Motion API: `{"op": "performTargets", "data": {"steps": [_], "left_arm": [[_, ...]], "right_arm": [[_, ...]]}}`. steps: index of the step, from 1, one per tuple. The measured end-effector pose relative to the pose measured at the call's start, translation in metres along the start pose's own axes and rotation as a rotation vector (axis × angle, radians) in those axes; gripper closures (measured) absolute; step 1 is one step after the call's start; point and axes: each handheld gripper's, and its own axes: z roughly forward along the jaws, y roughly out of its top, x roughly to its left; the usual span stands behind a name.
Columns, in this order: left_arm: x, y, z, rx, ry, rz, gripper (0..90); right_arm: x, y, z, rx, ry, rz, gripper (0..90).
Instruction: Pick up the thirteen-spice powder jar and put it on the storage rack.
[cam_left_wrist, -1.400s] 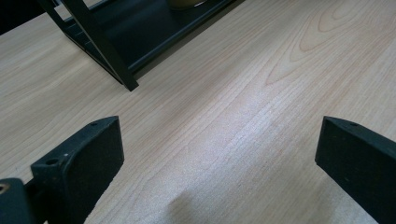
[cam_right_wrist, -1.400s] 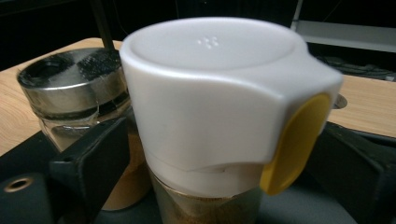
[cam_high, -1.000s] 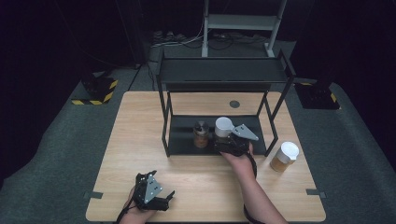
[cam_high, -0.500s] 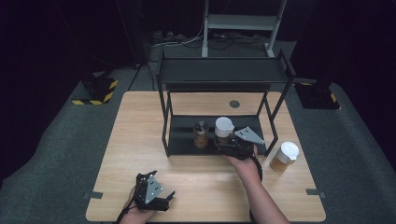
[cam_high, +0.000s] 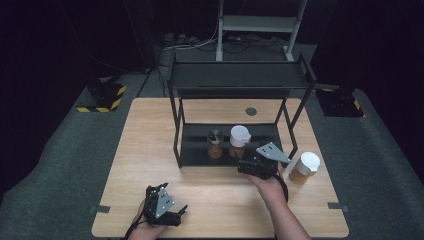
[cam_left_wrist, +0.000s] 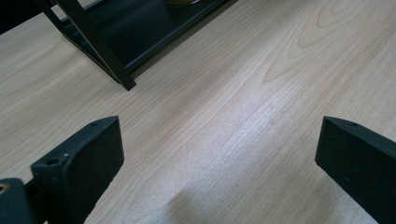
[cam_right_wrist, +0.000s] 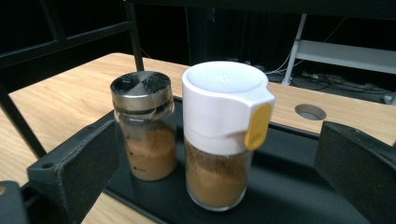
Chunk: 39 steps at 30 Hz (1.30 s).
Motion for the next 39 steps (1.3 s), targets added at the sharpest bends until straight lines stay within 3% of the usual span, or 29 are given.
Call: {"op": "performTargets", "data": {"steps": [11,23,28,34,39], "left_arm": [[-0.001,0.002,0.001,0.008,0.001,0.009,1.5],[-0.002,0.002,0.001,0.008,0.003,0.012,1.5],[-0.002,0.002,0.001,0.009,0.002,0.015,1.5],[-0.001,0.001,0.001,0.007,-0.002,0.015,1.5],[-0.002,0.001,0.001,0.003,-0.002,0.017,1.5]], "right_arm": [[0.006,-0.013,-0.034,0.001,-0.006,-0.023,0.0],[0.015,-0.035,-0.073,0.013,-0.027,-0.104,0.0],[0.017,-0.046,-0.083,0.046,-0.052,-0.132,0.0],[0.017,-0.063,-0.090,0.087,-0.071,-0.131,0.0],[0.014,-0.074,-0.094,0.147,-0.088,-0.152,0.0]]}}
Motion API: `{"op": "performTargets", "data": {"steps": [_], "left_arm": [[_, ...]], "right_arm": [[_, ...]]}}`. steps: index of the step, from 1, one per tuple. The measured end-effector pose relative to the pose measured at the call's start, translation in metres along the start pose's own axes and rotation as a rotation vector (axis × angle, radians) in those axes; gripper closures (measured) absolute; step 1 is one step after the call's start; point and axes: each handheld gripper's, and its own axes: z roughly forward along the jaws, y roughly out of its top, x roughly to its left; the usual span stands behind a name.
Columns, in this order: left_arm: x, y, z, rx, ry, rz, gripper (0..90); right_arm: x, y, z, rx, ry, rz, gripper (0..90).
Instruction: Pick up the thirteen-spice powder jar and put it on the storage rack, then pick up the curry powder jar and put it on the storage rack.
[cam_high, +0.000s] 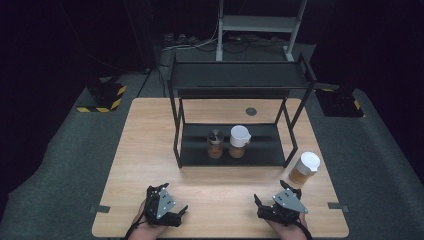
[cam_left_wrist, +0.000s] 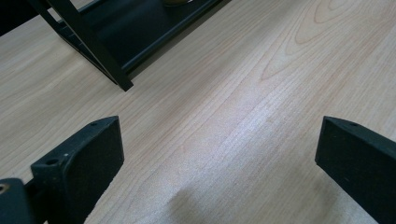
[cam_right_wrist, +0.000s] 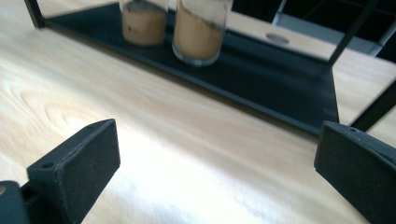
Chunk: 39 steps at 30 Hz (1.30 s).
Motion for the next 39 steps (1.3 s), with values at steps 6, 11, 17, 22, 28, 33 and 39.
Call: {"op": "performTargets", "data": {"steps": [6,11,17,22,28,33,39], "left_arm": [[0.002,0.000,0.000,0.000,-0.005,-0.008,1.5],[0.000,0.001,0.000,0.004,-0.003,0.008,1.5],[0.000,0.000,0.000,-0.001,-0.003,0.003,1.5],[0.000,0.001,0.000,0.005,-0.003,0.014,1.5],[-0.001,0.002,0.000,0.009,-0.004,0.032,1.5],[-0.002,0.003,0.001,0.014,-0.003,0.023,1.5],[-0.002,0.002,0.001,0.010,-0.002,0.035,1.5]], "right_arm": [[-0.001,-0.004,-0.001,0.050,-0.017,-0.022,0.0],[0.001,-0.002,0.000,0.068,-0.014,-0.049,0.0],[-0.001,-0.002,-0.001,0.067,-0.014,-0.035,0.0],[-0.002,-0.002,-0.001,0.066,-0.010,-0.025,0.0],[-0.007,-0.005,-0.002,0.050,0.003,-0.001,0.0],[-0.010,-0.008,-0.004,0.032,0.006,0.013,0.0],[-0.014,-0.010,-0.010,0.008,-0.014,0.020,0.0]]}}
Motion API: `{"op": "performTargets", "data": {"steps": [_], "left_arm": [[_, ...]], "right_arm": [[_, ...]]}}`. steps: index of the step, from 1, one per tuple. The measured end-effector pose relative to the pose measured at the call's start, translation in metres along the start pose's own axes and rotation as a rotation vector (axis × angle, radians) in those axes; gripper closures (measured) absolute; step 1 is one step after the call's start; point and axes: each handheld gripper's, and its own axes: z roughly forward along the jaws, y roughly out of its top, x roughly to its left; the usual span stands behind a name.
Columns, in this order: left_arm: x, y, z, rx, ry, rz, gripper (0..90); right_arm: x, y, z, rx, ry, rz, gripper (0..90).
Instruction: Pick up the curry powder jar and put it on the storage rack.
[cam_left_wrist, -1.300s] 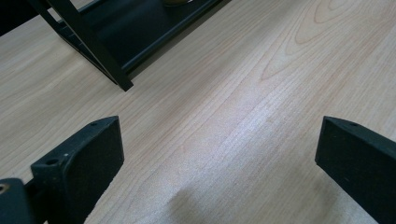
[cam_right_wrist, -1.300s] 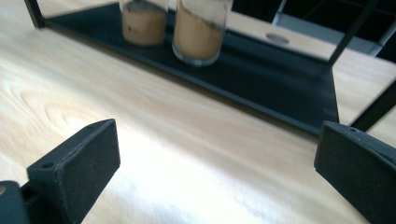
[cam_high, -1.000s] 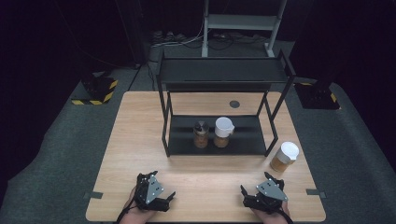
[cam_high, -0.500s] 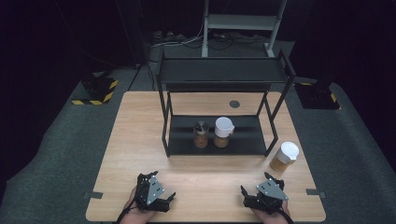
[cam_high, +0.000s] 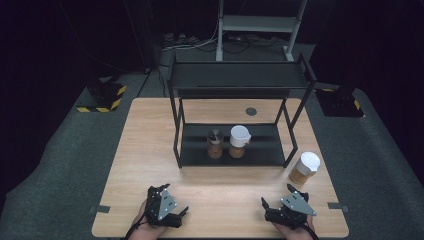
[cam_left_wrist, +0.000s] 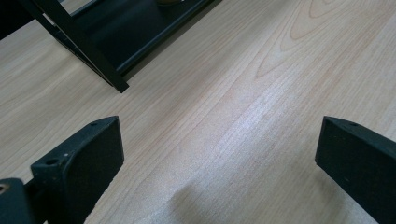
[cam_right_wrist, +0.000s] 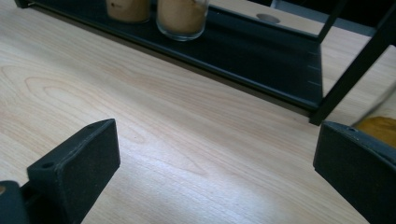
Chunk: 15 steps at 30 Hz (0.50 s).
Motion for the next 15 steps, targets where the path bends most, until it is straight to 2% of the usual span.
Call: {"op": "performTargets", "data": {"steps": [15], "left_arm": [[0.000,0.001,0.000,0.004,0.000,0.004,1.5]], "right_arm": [[-0.013,-0.009,-0.016,-0.035,-0.036,0.035,0.0]]}}
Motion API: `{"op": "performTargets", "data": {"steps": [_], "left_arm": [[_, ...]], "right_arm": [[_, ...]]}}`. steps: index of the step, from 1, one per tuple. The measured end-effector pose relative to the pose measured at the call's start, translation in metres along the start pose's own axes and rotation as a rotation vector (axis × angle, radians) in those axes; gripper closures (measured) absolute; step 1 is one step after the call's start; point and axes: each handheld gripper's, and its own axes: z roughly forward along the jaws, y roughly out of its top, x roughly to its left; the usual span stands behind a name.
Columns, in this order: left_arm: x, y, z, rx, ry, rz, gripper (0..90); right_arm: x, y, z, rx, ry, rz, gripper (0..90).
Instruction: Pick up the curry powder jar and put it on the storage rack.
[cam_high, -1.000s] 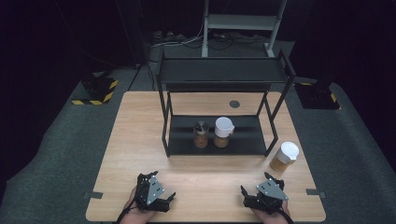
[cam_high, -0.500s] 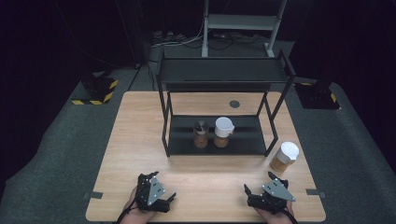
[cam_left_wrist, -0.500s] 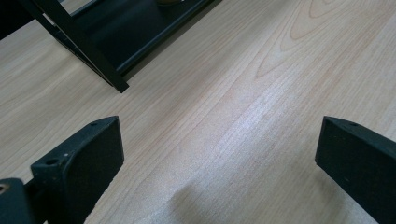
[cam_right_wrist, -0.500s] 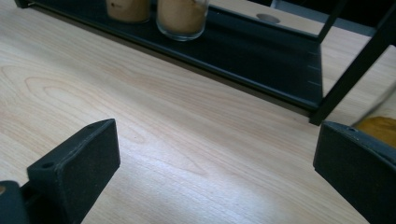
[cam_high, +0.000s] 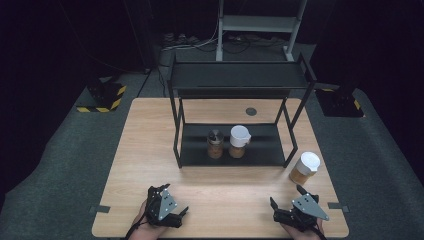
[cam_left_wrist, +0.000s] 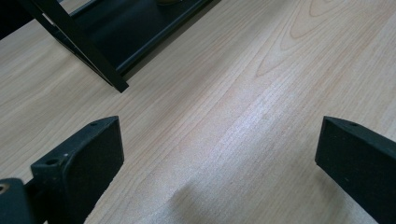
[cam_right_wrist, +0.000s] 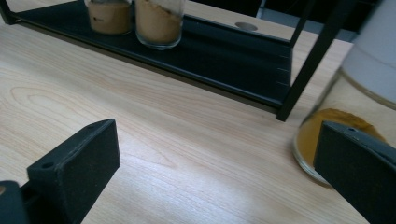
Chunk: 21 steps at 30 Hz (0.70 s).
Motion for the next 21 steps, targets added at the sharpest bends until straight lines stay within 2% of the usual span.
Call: {"op": "performTargets", "data": {"steps": [13,21], "left_arm": [[0.001,0.000,0.000,-0.001,-0.003,-0.006,1.5],[0.001,0.000,0.000,0.000,-0.002,-0.010,1.5]], "right_arm": [[-0.016,-0.003,-0.010,-0.017,-0.060,0.049,0.0],[-0.023,-0.003,-0.012,-0.031,-0.081,0.070,0.0]]}}
